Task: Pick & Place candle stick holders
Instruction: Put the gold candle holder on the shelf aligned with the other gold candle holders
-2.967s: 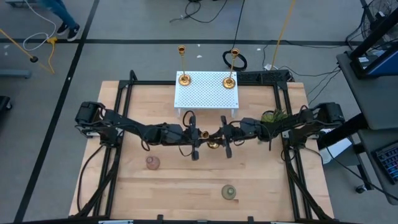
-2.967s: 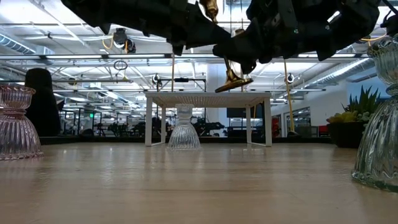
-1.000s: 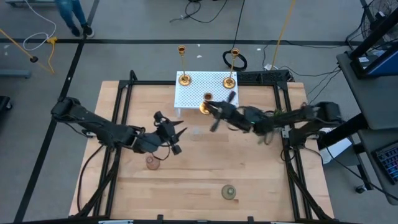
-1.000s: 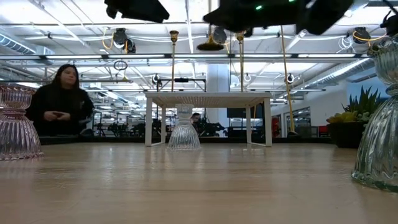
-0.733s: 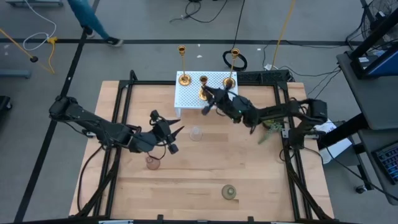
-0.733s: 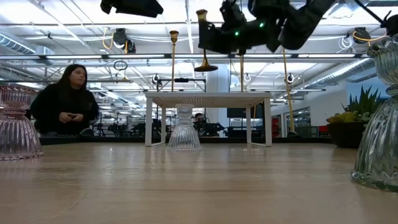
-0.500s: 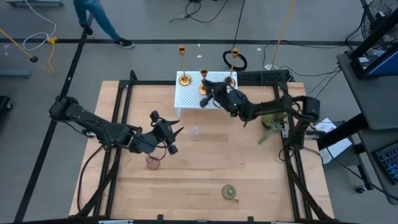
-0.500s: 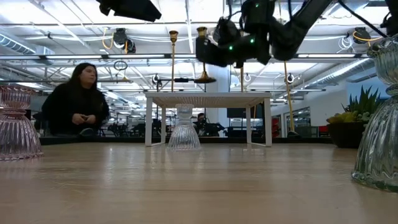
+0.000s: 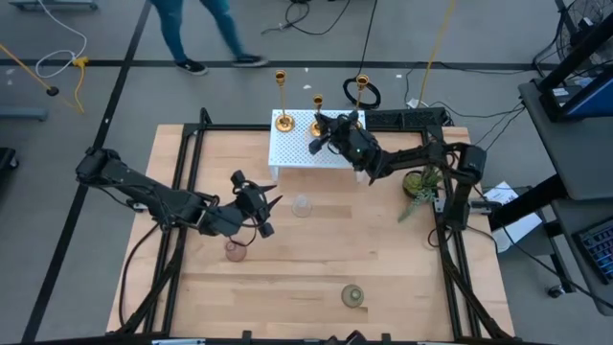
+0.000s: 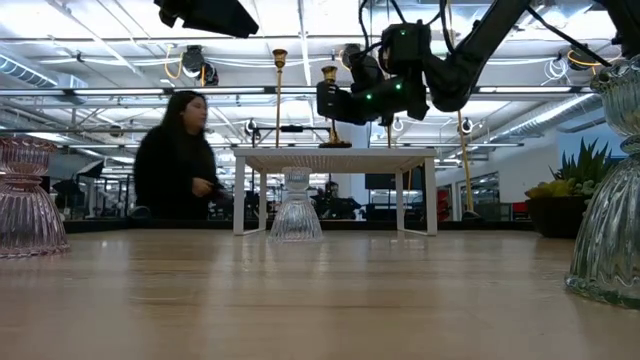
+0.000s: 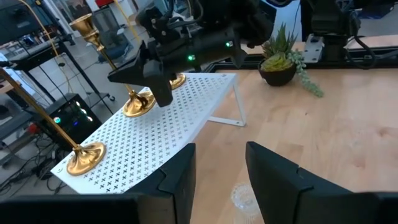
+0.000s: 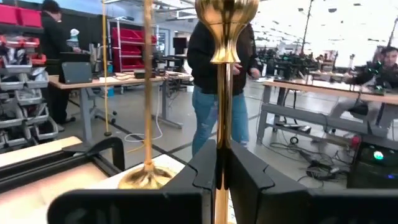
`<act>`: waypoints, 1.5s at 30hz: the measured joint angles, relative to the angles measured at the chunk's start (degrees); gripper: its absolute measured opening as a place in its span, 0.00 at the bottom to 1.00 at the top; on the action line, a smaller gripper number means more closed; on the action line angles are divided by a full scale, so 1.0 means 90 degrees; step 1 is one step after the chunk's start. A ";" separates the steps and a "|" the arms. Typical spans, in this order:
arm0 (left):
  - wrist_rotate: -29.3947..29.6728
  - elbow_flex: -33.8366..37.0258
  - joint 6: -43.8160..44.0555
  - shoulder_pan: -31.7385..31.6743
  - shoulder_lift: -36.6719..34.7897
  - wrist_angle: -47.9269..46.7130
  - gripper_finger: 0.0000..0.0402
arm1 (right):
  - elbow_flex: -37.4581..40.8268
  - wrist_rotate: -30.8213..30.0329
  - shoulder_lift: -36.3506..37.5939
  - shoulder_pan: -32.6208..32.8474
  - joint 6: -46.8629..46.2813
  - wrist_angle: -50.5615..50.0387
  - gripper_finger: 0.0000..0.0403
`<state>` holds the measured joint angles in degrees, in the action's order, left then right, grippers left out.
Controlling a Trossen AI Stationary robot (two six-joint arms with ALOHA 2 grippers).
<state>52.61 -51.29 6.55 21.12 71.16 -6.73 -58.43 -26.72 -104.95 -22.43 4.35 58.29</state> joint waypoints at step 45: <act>-0.0006 0.0000 -0.0007 -0.0005 0.0000 0.0016 0.37 | 0.0005 0.1337 0.0007 -0.0583 -0.0790 -0.0661 0.13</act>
<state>52.56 -51.29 6.48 21.08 71.16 -6.59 -58.39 -14.69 -104.88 -27.68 -2.76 52.34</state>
